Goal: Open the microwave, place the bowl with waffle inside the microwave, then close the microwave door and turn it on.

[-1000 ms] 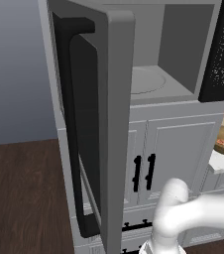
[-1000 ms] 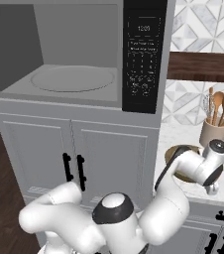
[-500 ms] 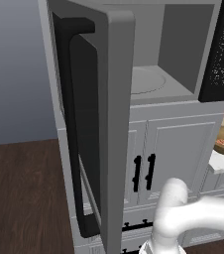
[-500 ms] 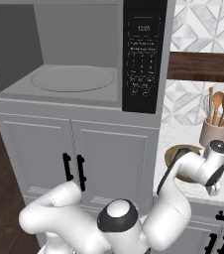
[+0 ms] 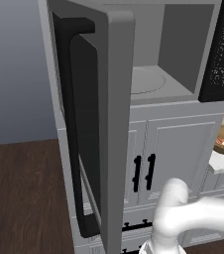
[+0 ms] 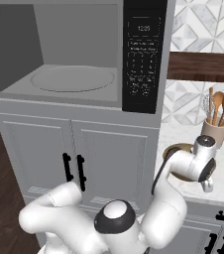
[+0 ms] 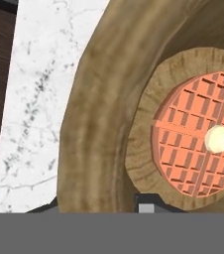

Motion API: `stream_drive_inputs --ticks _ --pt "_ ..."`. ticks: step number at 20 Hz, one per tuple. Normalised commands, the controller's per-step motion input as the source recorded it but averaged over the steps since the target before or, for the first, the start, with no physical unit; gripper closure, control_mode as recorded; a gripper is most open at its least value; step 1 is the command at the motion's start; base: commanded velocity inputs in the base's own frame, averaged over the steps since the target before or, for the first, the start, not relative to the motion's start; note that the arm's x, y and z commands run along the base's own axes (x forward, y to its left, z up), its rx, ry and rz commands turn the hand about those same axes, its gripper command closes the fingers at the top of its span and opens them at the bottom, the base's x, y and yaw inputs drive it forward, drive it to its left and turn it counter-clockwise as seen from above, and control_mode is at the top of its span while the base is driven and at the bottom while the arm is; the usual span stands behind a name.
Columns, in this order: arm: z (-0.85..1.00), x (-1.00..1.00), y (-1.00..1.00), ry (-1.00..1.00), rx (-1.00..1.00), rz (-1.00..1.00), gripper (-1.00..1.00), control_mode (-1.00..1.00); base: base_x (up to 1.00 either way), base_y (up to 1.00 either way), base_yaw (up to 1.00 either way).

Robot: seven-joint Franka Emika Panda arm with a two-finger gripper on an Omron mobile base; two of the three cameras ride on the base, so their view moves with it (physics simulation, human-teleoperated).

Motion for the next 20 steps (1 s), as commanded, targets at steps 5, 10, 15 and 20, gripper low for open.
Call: stream_drive_inputs --ticks 5,10,15,20 --pt "0.05 -0.24 -0.14 -0.12 0.05 0.0 1.0 -1.0 0.0 0.0 0.0" --pt "0.51 -0.68 -0.39 -0.32 0.19 0.0 1.0 -1.0 0.0 0.0 0.0" --pt "0.46 -0.98 -0.05 -0.09 -0.06 0.09 1.0 -1.0 0.0 0.0 0.0" --pt "0.37 -1.0 0.12 0.0 -0.16 0.14 1.0 -1.0 0.0 0.0 0.0"
